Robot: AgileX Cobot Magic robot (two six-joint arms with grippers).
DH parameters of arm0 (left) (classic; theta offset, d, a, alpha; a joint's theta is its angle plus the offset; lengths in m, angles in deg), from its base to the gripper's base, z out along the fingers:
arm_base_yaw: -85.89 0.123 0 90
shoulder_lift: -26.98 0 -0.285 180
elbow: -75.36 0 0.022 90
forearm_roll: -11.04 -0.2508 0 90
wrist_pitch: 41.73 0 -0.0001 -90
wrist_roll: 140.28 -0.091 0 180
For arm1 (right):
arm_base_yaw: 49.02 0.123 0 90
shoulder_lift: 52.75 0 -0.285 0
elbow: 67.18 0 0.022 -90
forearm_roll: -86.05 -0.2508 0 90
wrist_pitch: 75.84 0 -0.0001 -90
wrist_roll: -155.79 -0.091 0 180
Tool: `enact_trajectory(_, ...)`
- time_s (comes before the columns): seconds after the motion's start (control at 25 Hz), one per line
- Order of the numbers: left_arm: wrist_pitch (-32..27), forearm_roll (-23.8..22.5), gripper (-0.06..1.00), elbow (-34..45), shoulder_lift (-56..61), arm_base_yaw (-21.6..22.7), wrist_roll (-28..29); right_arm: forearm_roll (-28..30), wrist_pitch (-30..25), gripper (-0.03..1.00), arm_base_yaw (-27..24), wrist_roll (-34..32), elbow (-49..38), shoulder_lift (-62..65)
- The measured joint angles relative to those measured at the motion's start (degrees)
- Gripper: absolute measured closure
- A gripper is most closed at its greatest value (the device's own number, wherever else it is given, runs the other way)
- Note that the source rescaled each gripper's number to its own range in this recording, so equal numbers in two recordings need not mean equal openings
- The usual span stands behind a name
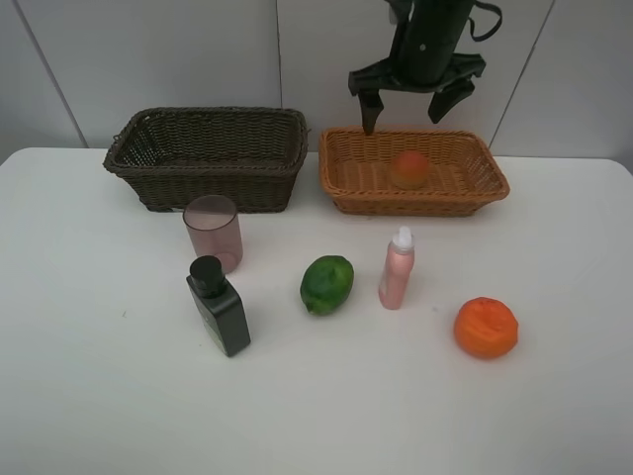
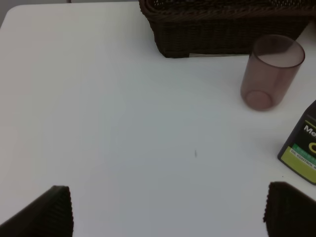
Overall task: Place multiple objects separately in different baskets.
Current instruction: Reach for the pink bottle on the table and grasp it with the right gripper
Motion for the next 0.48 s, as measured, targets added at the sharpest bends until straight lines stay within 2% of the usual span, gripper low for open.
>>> enact_trajectory(0.24,0.0,0.0,-0.06,0.0,0.0,0.0,0.0,-5.1,0.1,-0.01,2.5,-2.7,-4.6,3.2)
enact_trajectory(0.48,0.0,0.0,-0.06,0.0,0.0,0.0,0.0,-4.4,0.0,-0.01,2.5,-4.1,-16.1,9.2)
